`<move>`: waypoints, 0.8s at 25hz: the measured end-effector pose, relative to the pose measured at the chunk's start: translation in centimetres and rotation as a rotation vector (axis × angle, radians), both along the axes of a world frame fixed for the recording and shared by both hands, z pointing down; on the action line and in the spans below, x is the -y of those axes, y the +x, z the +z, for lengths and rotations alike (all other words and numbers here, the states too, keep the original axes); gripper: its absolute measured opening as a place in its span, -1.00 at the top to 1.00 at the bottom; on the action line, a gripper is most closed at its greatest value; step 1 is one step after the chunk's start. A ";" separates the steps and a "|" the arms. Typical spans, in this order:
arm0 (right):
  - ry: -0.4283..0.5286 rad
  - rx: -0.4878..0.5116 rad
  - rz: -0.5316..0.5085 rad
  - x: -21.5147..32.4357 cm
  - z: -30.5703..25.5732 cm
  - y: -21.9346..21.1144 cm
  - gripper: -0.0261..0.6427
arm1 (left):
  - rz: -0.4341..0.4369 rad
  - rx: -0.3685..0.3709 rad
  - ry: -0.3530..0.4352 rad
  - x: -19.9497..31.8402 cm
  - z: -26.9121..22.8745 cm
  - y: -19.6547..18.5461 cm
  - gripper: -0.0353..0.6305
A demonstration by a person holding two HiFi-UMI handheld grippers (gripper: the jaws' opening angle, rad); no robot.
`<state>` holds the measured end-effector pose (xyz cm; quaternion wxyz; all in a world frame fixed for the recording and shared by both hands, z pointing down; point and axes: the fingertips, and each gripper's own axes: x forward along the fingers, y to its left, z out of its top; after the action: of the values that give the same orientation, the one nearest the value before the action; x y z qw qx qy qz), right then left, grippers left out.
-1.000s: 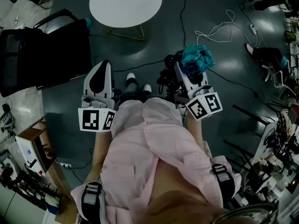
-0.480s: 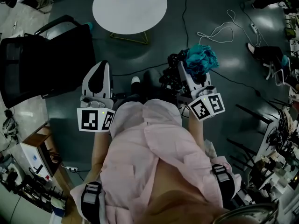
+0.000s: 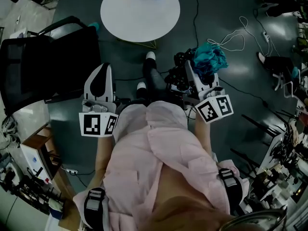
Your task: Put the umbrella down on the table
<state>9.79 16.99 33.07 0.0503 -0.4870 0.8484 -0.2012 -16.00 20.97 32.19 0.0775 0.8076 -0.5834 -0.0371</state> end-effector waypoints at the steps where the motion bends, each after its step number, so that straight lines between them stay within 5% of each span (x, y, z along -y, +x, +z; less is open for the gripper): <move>1: -0.001 0.001 -0.005 0.8 0.1 -0.2 0.18 | -0.007 0.000 -0.004 0.6 0.1 -0.2 0.82; 20: -0.024 -0.025 -0.111 20.4 0.5 -1.1 0.18 | -0.115 -0.011 0.002 18.9 -0.3 -0.7 0.82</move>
<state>8.66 -3.38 33.61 0.0227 -0.4424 0.8721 -0.2078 -16.72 2.10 31.85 0.0775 0.7726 -0.6284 -0.0465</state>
